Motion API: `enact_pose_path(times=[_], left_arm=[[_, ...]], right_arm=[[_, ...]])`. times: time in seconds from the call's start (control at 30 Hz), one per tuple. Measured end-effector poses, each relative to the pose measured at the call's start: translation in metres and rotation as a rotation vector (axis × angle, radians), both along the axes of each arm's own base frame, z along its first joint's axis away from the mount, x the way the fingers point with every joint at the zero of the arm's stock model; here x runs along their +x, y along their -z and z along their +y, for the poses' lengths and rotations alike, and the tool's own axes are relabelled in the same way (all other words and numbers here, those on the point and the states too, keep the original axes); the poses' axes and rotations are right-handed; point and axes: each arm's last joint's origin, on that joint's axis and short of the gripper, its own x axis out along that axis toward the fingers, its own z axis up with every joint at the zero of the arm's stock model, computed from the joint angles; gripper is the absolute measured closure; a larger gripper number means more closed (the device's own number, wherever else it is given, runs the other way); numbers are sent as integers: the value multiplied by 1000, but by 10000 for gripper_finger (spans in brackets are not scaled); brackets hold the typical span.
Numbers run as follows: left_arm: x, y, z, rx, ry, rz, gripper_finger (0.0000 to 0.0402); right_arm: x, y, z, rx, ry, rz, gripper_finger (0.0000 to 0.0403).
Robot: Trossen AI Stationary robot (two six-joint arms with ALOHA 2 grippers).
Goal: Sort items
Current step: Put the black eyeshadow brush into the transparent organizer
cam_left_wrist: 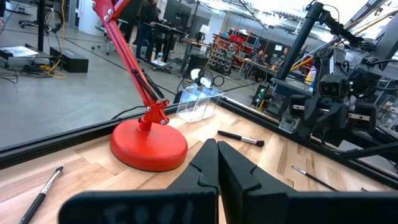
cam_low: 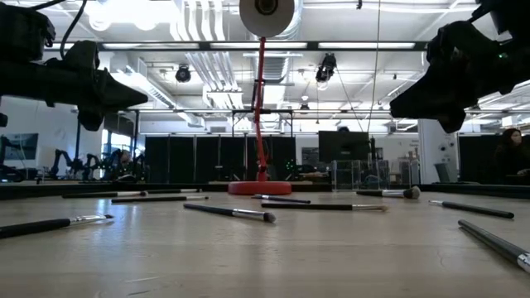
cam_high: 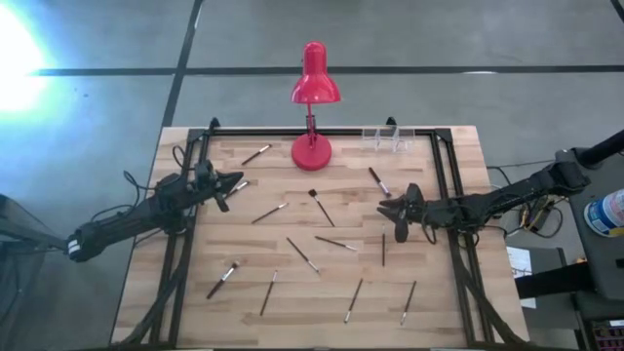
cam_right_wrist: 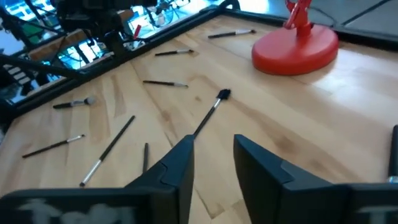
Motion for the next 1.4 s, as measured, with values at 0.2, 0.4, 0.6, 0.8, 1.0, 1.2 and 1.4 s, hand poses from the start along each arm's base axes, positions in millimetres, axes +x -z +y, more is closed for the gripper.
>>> enact_pose_path(times=[0.2, 0.4, 0.6, 0.8, 1.0, 1.2, 1.4], left_arm=[[0, 0, 0, 0, 0, 0, 401], [0, 0, 0, 0, 0, 0, 401], [0, 0, 0, -1, 0, 2, 401], [0, 0, 0, -1, 0, 2, 401], [0, 1, 0, -3, 0, 8, 401], [0, 1, 0, -3, 0, 8, 401], [0, 1, 0, -3, 0, 8, 401]], right_arm=[[0, -3, 1, 145, 66, 190, 306], [11, -21, 3, 158, 205, 431, 340], [28, -19, 6, 220, 317, 576, 335], [39, -17, -18, 357, 416, 703, 303], [40, -8, -27, 476, 446, 751, 271], [40, -7, -27, 562, 502, 726, 259], [42, -5, -25, 669, 546, 705, 266]])
